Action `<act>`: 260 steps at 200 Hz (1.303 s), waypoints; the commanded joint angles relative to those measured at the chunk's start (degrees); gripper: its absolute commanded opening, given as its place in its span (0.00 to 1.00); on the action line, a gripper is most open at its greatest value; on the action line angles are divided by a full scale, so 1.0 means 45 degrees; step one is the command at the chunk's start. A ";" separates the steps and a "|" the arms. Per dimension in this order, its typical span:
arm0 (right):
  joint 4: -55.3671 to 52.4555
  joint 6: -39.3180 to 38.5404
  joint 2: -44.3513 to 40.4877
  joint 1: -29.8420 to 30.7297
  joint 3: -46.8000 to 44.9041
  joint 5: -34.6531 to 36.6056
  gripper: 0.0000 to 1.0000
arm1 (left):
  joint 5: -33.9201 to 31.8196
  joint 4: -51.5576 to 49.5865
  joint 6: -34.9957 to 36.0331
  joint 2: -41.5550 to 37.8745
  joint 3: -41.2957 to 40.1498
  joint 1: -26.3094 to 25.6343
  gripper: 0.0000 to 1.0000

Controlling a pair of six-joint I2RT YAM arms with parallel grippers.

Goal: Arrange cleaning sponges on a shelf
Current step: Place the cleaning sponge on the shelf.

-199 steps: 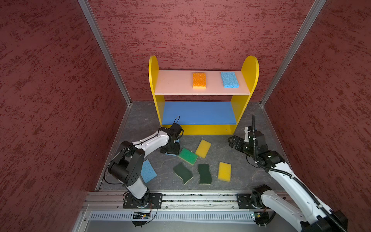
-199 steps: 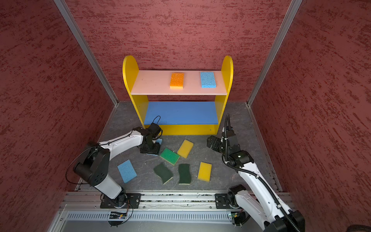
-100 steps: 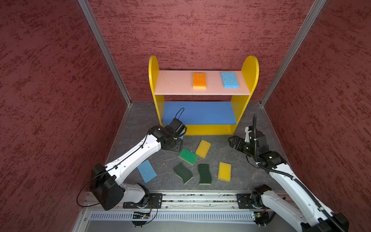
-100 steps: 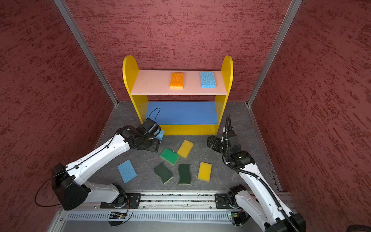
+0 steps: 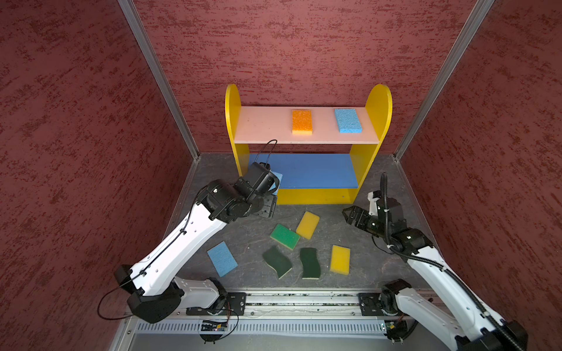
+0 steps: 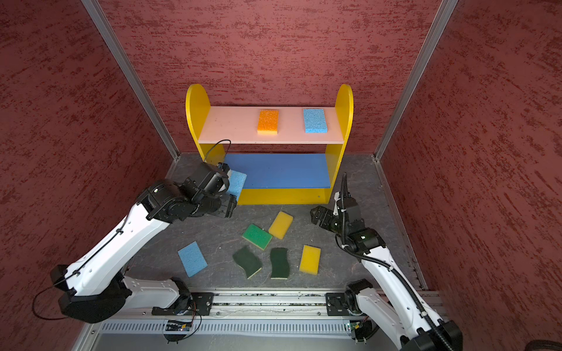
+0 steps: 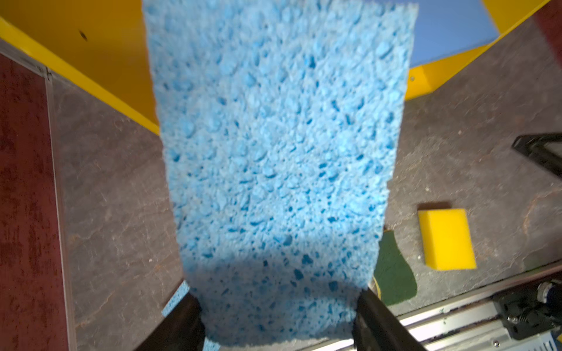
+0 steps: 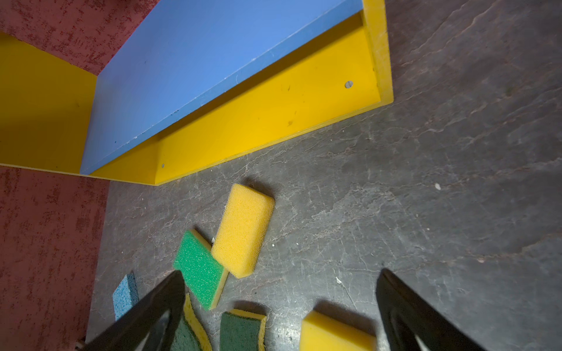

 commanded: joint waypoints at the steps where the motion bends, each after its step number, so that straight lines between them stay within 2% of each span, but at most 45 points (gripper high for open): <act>1: 0.0290 -0.0082 -0.0017 -0.0099 0.0504 -0.0850 0.99 | -0.0321 -0.0170 0.0685 0.0647 0.1407 0.0381 0.70; 30: 0.0340 -0.0009 0.0173 -0.0094 0.0668 -0.1068 0.99 | -0.0641 -0.0377 0.1024 0.1769 0.3293 0.0672 0.70; 77: 0.0268 -0.0130 0.0393 -0.0094 0.0827 -0.1305 0.99 | -0.1074 0.0523 0.1865 0.2456 0.5286 0.0679 0.69; 96: 0.0240 -0.0189 0.0462 -0.0099 0.0833 -0.1258 0.99 | -0.1067 0.1151 0.2086 0.2534 0.5650 0.0767 0.70; 121: 0.0412 -0.0137 0.0523 -0.0094 0.0721 -0.1300 0.99 | -0.0353 0.1306 0.2113 0.2934 0.6395 0.1297 0.70; 192: 0.0691 -0.0013 0.0511 -0.0099 0.0069 -0.1459 0.99 | -0.1660 0.2628 0.2731 0.4327 0.7722 0.1670 0.71; 222: 0.0749 0.0055 0.0384 -0.0095 -0.0068 -0.1458 0.99 | -0.2273 0.2638 0.2554 0.4822 0.8266 0.1771 0.71; 260: 0.0877 0.0213 0.0353 -0.0104 -0.0341 -0.1420 0.99 | -0.2369 0.3140 0.2217 0.5007 0.8166 0.2024 0.71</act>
